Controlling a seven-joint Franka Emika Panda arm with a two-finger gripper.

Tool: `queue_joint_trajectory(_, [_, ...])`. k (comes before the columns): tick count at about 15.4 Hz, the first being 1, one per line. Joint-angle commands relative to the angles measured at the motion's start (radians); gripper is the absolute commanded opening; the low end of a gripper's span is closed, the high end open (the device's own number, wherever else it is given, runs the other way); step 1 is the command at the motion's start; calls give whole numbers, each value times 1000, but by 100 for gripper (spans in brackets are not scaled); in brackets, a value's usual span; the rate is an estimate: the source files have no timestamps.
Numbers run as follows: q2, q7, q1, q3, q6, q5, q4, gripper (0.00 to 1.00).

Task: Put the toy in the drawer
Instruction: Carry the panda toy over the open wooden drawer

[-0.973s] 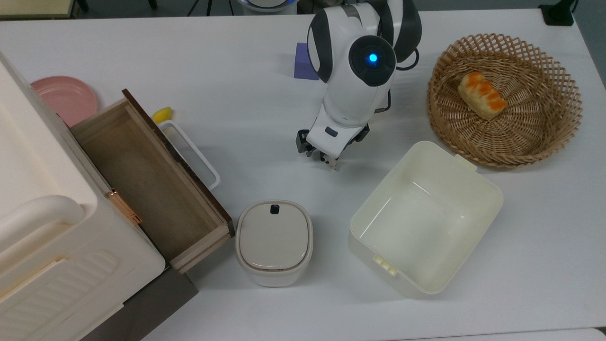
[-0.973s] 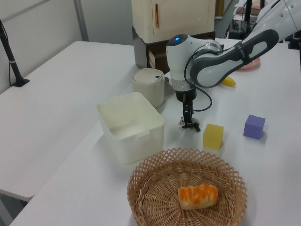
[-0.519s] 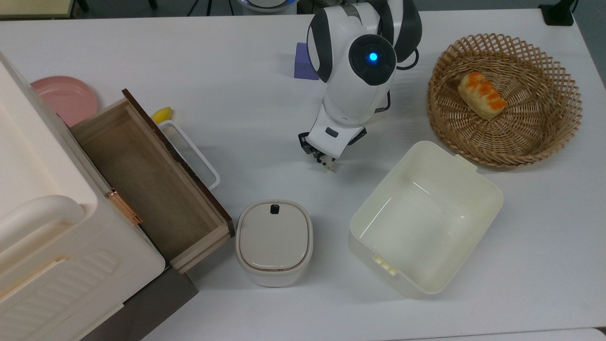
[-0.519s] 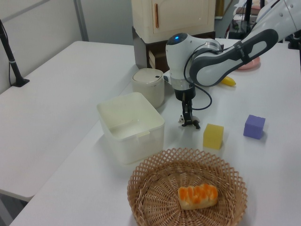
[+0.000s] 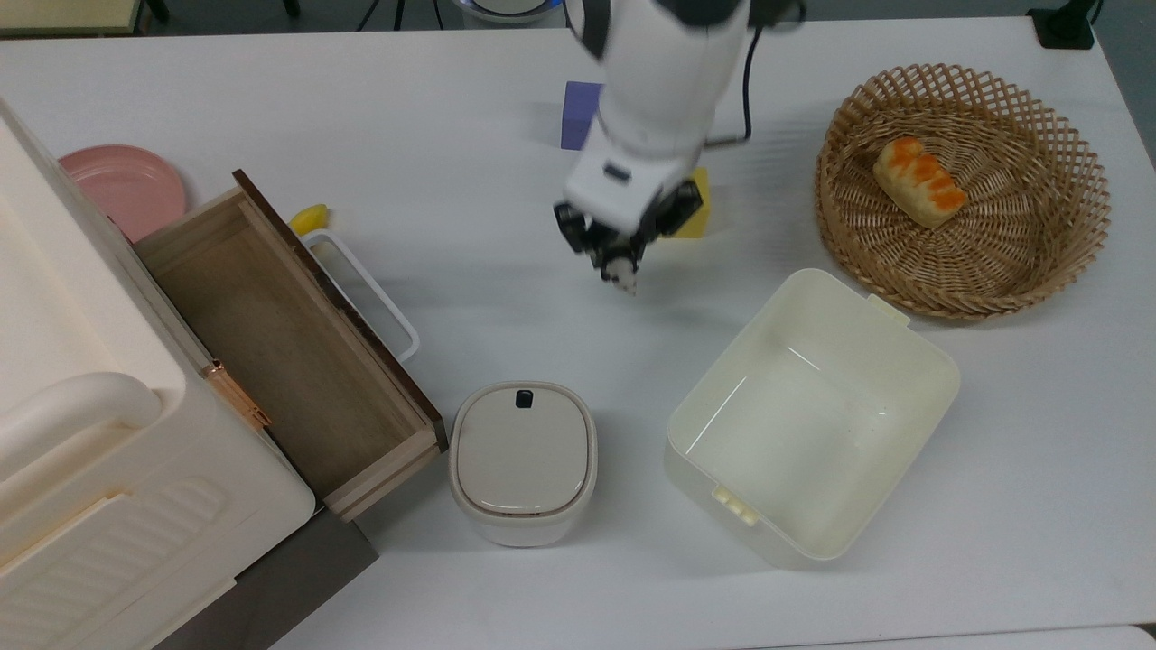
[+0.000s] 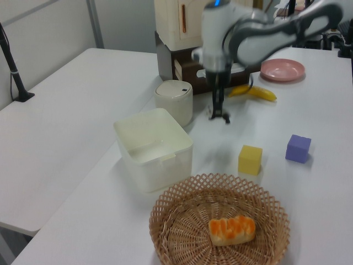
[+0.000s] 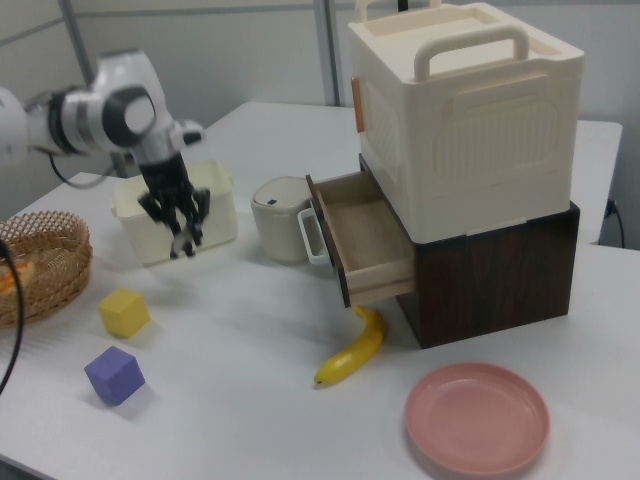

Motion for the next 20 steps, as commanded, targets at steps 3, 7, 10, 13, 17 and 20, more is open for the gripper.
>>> queue_joint_trajectory(3, [-175, -42, -27, 14, -58, 6, -38, 11])
queue_joint_trajectory(7, [-169, -54, -151, 21, -99, 35, 52, 11])
queue_joint_trajectory(10, [-155, -112, -296, 38, -96, 30, 80, 11])
queue_joint_trajectory(13, [-138, -177, -425, 37, -92, 29, 98, 12])
queue_joint_trajectory(17, [-89, -195, -518, 35, -41, 22, 118, 12])
queue_joint_trajectory(20, [-28, -180, -541, 27, 69, 22, 131, 14])
